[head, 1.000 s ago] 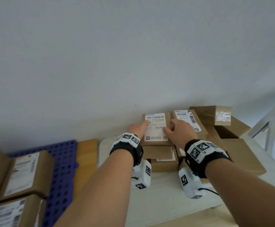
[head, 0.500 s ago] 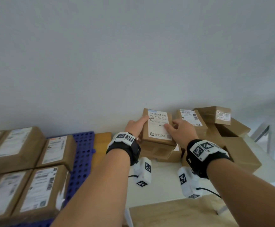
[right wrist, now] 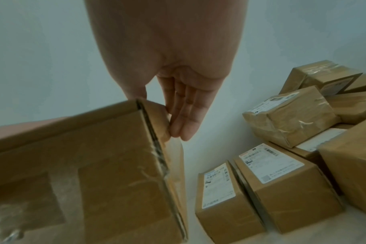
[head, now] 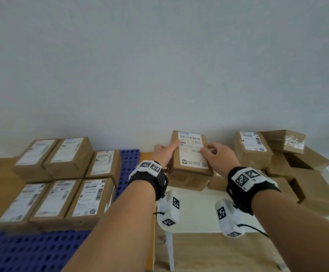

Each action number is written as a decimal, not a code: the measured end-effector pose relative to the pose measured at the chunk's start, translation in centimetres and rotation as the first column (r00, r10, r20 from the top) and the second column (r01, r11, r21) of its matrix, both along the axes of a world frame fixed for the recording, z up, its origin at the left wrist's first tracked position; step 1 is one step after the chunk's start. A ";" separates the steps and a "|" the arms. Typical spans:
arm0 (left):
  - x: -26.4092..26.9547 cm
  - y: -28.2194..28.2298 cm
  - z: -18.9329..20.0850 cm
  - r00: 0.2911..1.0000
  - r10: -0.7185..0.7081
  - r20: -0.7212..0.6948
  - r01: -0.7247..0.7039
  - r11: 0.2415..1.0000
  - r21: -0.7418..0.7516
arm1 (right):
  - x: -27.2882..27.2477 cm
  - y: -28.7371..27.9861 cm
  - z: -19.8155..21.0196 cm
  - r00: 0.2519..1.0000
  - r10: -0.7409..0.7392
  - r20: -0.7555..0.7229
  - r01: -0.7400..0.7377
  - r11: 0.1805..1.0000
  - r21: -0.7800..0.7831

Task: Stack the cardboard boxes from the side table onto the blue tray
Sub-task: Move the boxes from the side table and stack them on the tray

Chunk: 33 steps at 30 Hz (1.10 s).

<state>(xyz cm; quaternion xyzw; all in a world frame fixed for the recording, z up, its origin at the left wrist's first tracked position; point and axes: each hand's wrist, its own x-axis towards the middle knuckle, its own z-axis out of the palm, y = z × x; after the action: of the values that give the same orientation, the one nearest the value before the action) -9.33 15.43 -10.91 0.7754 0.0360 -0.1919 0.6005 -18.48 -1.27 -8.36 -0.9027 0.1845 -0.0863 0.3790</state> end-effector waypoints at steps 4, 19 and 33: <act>1.3 2.5 0.5 1.000 0.030 0.003 -0.030 1.000 -0.008 | 1.9 2.1 0.3 1.000 0.016 0.003 -0.016 0.999 0.030; 11.8 16.4 -0.4 0.994 0.110 -0.028 -0.112 0.992 -0.052 | 11.9 16.5 -0.1 0.989 0.108 -0.105 -0.058 0.917 0.394; 16.8 26.1 0.8 0.961 -0.026 0.276 -0.030 0.980 0.197 | 17.9 25.4 -3.1 0.993 -0.008 -0.118 0.082 0.770 0.633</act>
<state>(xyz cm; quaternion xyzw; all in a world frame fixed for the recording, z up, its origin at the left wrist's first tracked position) 7.52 41.57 -10.15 0.8508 -0.0285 -0.0764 0.5192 -0.58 24.17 -11.45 -0.7199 0.2445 0.0215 0.6492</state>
